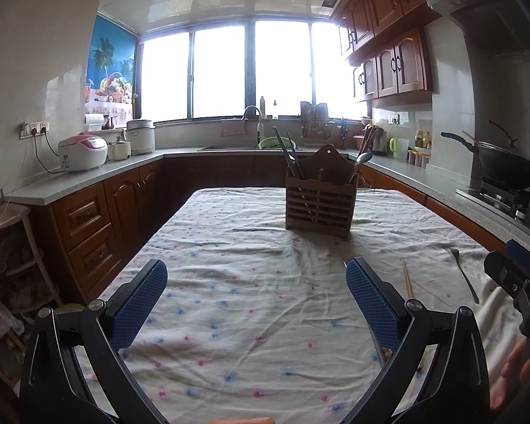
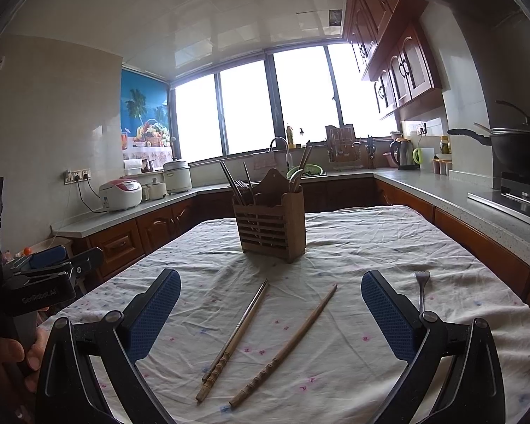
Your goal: Organize utensils
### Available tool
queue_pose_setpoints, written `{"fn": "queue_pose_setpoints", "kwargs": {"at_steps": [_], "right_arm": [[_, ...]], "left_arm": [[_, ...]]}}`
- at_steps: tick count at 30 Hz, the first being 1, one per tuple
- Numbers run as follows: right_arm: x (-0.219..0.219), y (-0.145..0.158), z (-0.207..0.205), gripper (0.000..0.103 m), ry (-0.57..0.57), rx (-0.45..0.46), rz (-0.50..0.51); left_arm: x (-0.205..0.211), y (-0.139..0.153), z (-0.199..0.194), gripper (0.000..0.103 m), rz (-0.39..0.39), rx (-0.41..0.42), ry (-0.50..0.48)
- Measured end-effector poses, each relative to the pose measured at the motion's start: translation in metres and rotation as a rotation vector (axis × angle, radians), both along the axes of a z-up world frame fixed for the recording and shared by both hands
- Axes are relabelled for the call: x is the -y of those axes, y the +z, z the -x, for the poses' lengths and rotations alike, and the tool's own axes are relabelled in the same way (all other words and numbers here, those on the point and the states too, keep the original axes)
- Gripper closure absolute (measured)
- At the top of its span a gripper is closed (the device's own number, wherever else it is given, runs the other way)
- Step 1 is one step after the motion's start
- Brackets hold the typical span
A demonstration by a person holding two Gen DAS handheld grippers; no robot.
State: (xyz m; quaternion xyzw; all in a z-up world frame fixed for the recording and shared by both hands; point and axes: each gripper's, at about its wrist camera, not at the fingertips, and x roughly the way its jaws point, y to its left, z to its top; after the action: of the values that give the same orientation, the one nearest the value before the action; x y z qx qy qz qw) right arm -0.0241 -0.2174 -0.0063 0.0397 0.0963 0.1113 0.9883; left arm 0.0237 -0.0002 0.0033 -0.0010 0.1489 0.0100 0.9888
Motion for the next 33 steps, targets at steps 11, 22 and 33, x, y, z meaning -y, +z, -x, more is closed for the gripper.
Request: {"fn": "queue_pose_setpoints", "kwargs": {"at_steps": [11, 22, 33], "right_arm": [[-0.002, 0.006, 0.004, 0.0, -0.003, 0.007, 0.001], [-0.005, 0.011, 0.006, 0.0, 0.002, 0.014, 0.0], [-0.008, 0.015, 0.007, 0.0, 0.007, 0.026, 0.003]], "left_arm": [[0.002, 0.002, 0.002, 0.0, -0.004, -0.001, -0.008], [0.001, 0.003, 0.001, 0.0, -0.006, -0.004, -0.02], [0.001, 0.004, 0.001, 0.0, -0.007, -0.003, -0.024]]}}
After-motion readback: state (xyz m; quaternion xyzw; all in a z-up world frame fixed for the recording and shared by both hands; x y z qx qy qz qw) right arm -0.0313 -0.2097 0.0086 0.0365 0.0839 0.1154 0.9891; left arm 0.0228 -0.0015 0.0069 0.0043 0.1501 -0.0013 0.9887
